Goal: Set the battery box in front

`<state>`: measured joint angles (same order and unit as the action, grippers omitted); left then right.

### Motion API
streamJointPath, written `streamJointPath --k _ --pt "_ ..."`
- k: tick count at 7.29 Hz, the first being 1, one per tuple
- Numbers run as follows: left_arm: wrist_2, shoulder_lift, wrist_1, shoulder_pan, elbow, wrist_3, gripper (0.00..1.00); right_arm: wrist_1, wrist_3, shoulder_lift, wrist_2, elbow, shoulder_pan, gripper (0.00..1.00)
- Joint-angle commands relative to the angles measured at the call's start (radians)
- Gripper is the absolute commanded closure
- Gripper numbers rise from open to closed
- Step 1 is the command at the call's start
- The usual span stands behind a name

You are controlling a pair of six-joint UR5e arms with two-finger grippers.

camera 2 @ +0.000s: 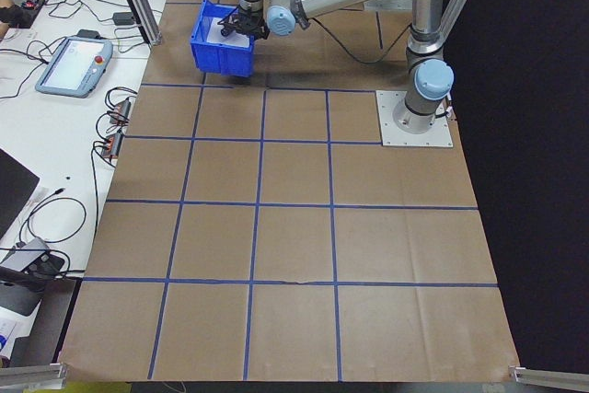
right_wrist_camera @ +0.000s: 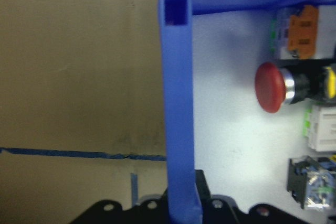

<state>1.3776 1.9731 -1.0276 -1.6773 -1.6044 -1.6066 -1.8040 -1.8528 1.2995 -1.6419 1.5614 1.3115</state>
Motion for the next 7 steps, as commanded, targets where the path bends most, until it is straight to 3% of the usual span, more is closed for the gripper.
streamJointPath --k 1,5,7 --pt "-0.006 0.168 0.003 -0.088 0.151 -0.053 1.00 -0.047 -0.029 0.146 0.010 0.199 -0.031 0.93" --pt "-0.008 0.191 -0.014 -0.122 0.166 -0.094 1.00 -0.095 -0.060 0.317 0.010 0.393 -0.024 0.92" --pt "-0.008 0.187 -0.014 -0.122 0.172 -0.182 1.00 -0.094 -0.056 0.325 0.010 0.416 -0.023 0.92"
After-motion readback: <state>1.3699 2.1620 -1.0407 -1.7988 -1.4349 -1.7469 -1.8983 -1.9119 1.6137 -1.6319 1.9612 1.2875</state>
